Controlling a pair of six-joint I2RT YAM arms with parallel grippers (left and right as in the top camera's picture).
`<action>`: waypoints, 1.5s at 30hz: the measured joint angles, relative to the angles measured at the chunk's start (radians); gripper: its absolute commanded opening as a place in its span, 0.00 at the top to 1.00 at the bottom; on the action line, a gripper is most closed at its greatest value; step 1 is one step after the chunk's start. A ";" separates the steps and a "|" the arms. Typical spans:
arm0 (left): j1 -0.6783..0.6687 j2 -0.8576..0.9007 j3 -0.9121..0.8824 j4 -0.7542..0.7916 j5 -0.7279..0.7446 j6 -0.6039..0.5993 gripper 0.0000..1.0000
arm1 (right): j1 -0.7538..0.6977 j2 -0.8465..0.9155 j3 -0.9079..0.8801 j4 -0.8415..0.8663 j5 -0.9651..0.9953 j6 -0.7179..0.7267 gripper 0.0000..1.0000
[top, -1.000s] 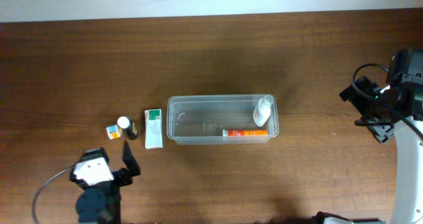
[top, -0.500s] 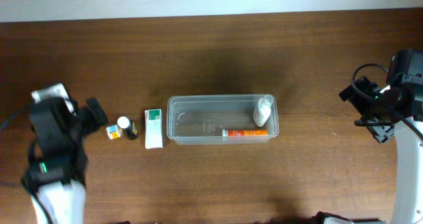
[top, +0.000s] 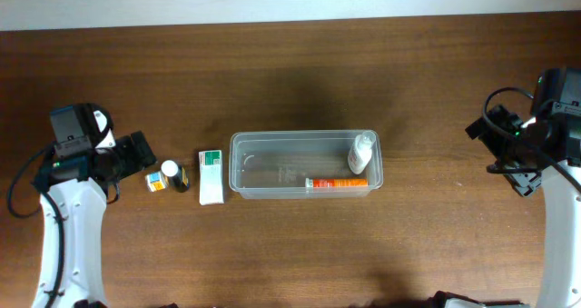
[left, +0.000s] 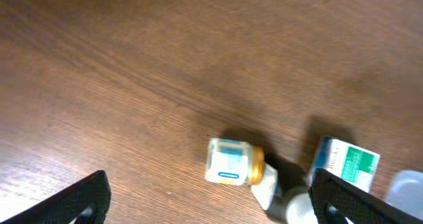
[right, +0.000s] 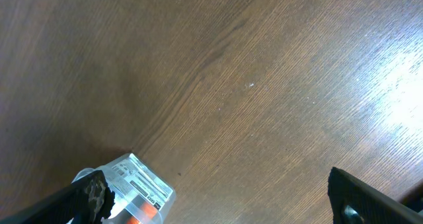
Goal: Pack container
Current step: 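Reach the left gripper down and grasp the dark brown bottle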
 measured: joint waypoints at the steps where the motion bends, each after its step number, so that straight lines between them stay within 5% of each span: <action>1: 0.002 0.006 0.000 0.000 -0.008 0.000 0.08 | 0.000 0.000 0.000 0.000 0.000 0.000 0.02; 23: -0.106 0.048 0.002 -0.006 0.173 0.327 0.11 | 0.000 0.000 0.000 0.000 0.000 0.000 0.02; 37: -0.156 0.149 0.006 -0.033 0.132 0.364 0.31 | 0.000 0.000 0.000 0.000 0.000 -0.001 0.02; 45: -0.156 0.168 0.006 -0.033 0.129 0.361 0.51 | 0.000 0.000 0.000 0.000 0.000 -0.001 0.02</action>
